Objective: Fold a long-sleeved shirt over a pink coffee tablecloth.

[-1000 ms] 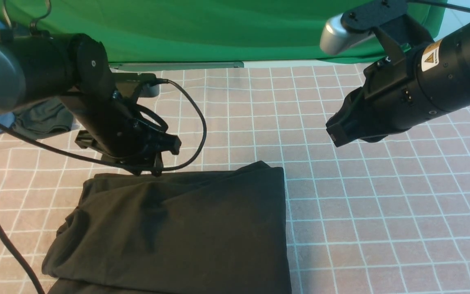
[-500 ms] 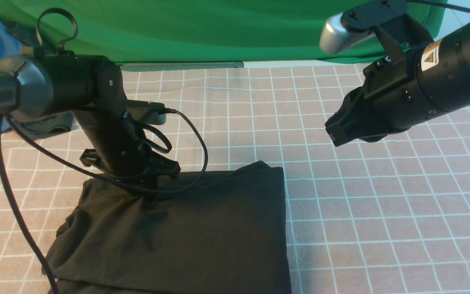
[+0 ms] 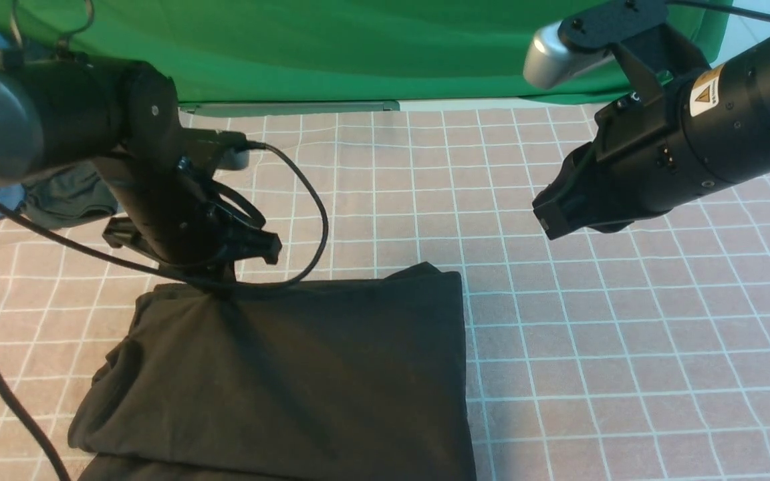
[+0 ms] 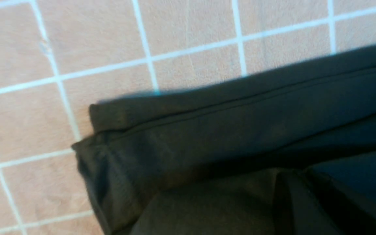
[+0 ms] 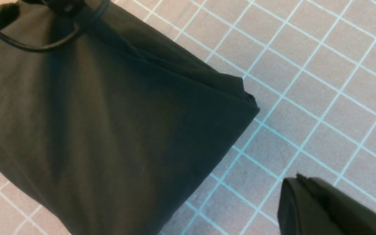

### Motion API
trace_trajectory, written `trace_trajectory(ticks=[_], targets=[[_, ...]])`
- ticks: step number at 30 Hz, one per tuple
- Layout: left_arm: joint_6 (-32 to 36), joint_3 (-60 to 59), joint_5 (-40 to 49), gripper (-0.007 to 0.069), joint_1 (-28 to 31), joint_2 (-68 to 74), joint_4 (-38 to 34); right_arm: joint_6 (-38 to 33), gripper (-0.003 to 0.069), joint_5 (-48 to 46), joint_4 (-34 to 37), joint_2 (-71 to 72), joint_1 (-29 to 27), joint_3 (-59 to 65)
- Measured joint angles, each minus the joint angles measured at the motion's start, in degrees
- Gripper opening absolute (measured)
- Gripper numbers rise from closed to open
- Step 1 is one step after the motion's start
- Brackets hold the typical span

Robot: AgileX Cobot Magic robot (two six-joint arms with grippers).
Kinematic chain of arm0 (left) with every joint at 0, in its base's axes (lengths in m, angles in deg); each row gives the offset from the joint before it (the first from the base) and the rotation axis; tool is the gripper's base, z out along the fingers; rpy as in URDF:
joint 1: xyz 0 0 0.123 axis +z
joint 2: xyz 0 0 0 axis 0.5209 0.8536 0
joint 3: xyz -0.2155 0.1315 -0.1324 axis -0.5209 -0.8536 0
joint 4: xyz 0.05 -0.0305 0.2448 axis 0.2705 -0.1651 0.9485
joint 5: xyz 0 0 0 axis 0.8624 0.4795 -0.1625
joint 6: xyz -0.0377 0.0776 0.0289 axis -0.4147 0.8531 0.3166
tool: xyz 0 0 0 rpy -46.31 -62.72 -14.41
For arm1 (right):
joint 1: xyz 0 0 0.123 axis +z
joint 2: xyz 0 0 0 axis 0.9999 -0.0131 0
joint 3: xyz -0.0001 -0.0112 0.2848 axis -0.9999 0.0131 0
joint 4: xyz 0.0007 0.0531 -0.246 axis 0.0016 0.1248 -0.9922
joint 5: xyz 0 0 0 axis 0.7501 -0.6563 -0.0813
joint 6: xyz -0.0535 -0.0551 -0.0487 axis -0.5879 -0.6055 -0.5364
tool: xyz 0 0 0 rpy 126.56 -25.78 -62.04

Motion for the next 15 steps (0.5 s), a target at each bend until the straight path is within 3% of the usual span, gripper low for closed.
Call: trace_trajectory(ticks=[9,15], targets=[[-8.50,0.00,-0.27,0.0027,0.00,-0.06,5.77,0.00,0.0035,0.05,0.00,0.00,0.00,0.00],[-9.66,0.00,-0.62,0.0036,0.00,-0.06,6.31,0.00,0.0036,0.05,0.00,0.00,0.00,0.00]])
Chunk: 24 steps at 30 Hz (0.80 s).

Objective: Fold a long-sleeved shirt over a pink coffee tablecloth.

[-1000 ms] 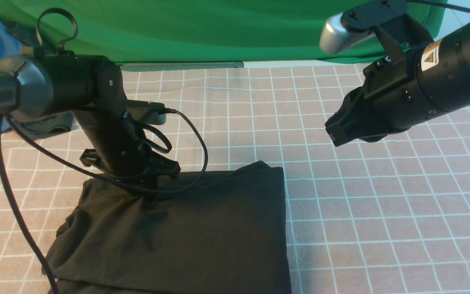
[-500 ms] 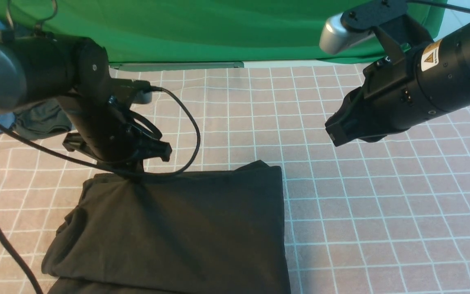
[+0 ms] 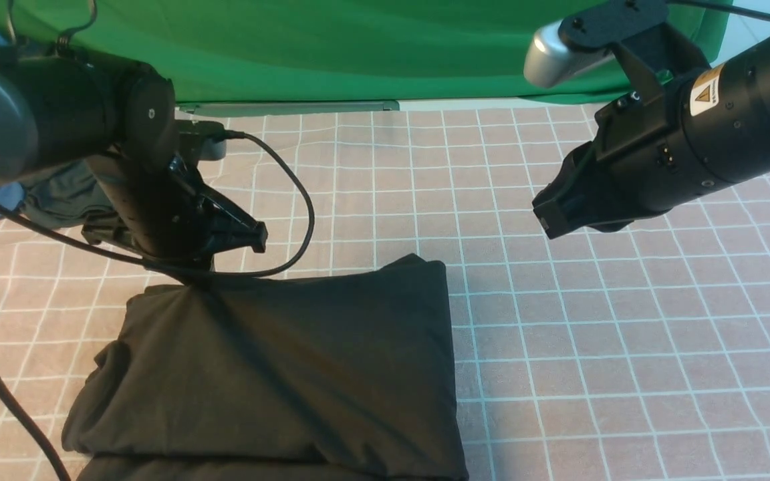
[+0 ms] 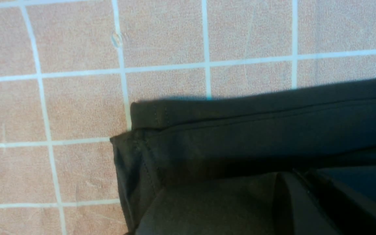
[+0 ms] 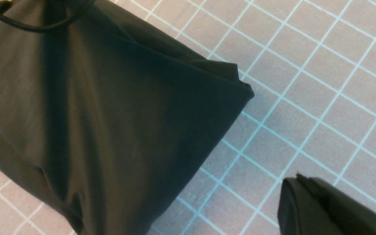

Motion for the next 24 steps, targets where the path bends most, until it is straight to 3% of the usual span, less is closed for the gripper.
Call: trace_trajectory(ticks=[3,7,11,13,16,17,19,20,24], targets=[[-0.06,0.00,-0.14,0.0076,0.00,0.00,0.45,0.07,0.0038,0.00,0.00,0.00,0.00,0.00],[-0.08,0.00,-0.03,0.0266,0.00,0.00,2.82,3.30,0.0043,-0.77,0.00,0.00,0.00,0.00],[-3.06,0.00,3.84,0.0364,0.00,-0.44,5.47,6.68,0.0053,-4.52,0.00,-0.10,0.00,0.00],[-3.74,-0.07,5.48,0.0349,0.00,-1.53,4.71,7.88,0.0077,-5.83,0.00,-0.71,0.00,0.00],[-3.17,-1.57,4.99,0.0265,0.00,-4.45,-0.29,8.31,0.0158,-7.26,0.00,-2.80,0.00,0.00],[-1.75,-3.94,2.98,0.0164,0.00,-7.79,-4.52,8.58,0.0247,-7.47,0.07,-4.90,0.00,0.00],[-0.65,-6.32,0.95,0.0097,0.00,-10.01,-7.61,8.67,0.0322,-7.40,0.24,-6.73,0.00,0.00],[0.25,-8.97,-1.04,0.0054,0.00,-13.29,-9.87,8.67,0.0408,-7.04,0.84,-8.98,0.00,0.00],[0.99,-17.71,-5.01,0.0013,0.00,-22.41,-12.10,6.64,0.0573,-2.91,3.07,-14.59,0.30,0.00]])
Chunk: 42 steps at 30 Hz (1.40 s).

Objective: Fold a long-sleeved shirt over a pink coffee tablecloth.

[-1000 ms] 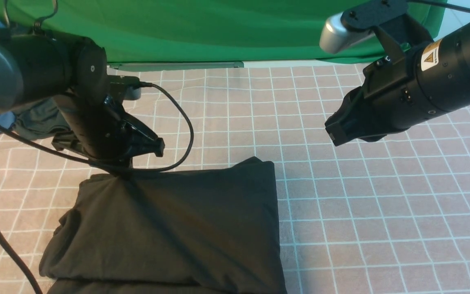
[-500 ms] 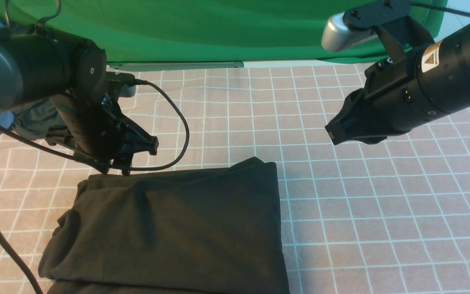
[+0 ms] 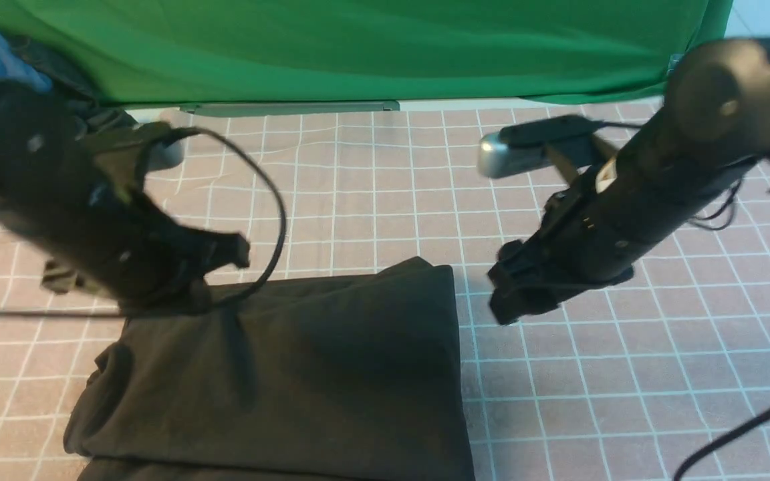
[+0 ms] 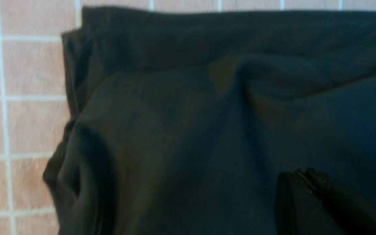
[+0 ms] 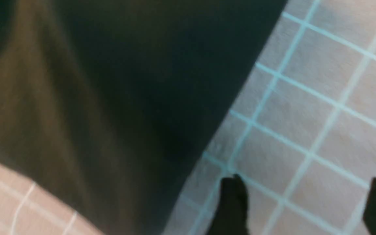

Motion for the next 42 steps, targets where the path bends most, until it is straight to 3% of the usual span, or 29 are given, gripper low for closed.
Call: trace_trajectory(ticks=[6,18,21,23,24,28,37,42], targets=[[0.05,-8.63,-0.12,0.0013,0.00,-12.28,-0.54,-3.16,0.0589,10.28,1.84,-7.98,1.59,-0.47],[0.05,-9.37,1.46,0.0013,0.00,-23.88,-1.37,-7.51,0.0566,11.99,9.65,-19.05,2.13,-8.80],[0.05,-9.37,1.82,0.0013,0.00,-24.16,-1.39,-8.45,0.0447,11.50,10.12,-20.91,2.00,-9.60],[0.05,-9.43,1.98,0.0013,0.00,-24.16,-1.44,-9.94,0.0244,11.76,10.53,-21.09,2.00,-9.90],[0.05,-9.43,1.98,0.0013,0.00,-24.16,-1.44,-10.26,0.0182,11.89,10.64,-20.97,1.86,-10.01],[0.05,-9.43,2.42,0.0013,0.00,-24.16,-1.62,-10.93,0.0188,11.67,11.22,-20.66,0.33,-10.26],[0.05,-9.47,4.28,0.0013,0.00,-24.16,-3.42,-11.79,0.0188,11.86,10.18,-16.90,-11.11,-11.66],[0.05,-9.47,4.03,0.0013,0.00,-24.16,-4.45,-12.27,0.0192,12.84,10.01,-16.84,-14.38,-12.00]])
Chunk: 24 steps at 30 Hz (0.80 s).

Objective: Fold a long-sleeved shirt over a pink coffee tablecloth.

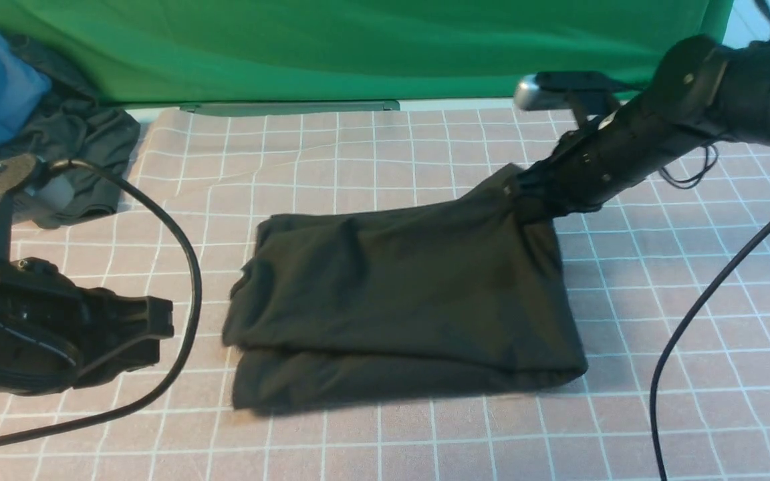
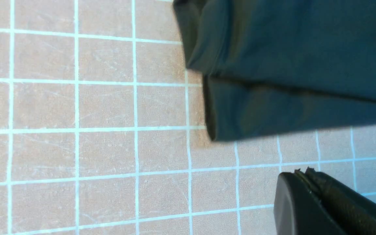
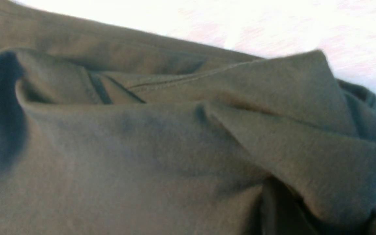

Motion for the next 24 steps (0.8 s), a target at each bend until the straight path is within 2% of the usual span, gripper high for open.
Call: trace_trajectory(ticks=[3,5,7,8,9,11,14,15,16,20,24], targets=[[0.00,0.00,0.00,0.0013,0.00,0.00,0.01,-0.02,0.0265,-0.12,-0.01,0.00,-0.70,0.00],[0.00,0.00,0.00,0.0013,0.00,0.00,0.01,-0.45,0.0382,-1.13,-0.15,0.06,-0.87,-0.11],[-0.07,0.00,0.00,0.0013,0.00,0.00,-0.51,-1.79,0.0458,-3.50,-1.59,0.27,-0.97,-0.79],[-0.20,0.00,0.00,0.0013,0.00,-0.07,-1.06,-1.56,0.0462,-4.94,-2.86,0.50,-1.13,-1.35],[-0.20,0.00,0.00,0.0013,0.00,-0.26,-1.47,-0.88,0.0451,-6.26,-4.33,0.91,-1.35,-1.86],[-0.20,-0.07,0.06,0.0013,0.00,-1.02,-2.08,0.20,0.0382,-9.08,-6.73,2.29,-1.94,-2.91],[-0.25,-0.07,0.12,0.0013,0.00,-3.48,-2.47,1.36,0.0149,-12.55,-9.32,7.94,-4.11,-4.18],[-0.25,-0.07,0.26,0.0013,0.00,-4.78,-2.41,1.40,0.0088,-13.11,-9.57,11.25,-5.22,-4.33],[-0.25,-0.07,0.53,0.0013,0.00,-5.74,-2.35,1.45,0.0061,-13.51,-9.72,14.30,-6.19,-4.33],[-0.25,-0.07,2.12,0.0013,0.00,-9.94,-1.64,1.79,0.0041,-13.97,-10.10,24.46,-8.93,-4.46],[-0.25,-0.19,4.84,0.0013,0.00,-16.64,-1.06,2.31,0.0038,-14.11,-10.57,40.75,-10.98,-3.70]])
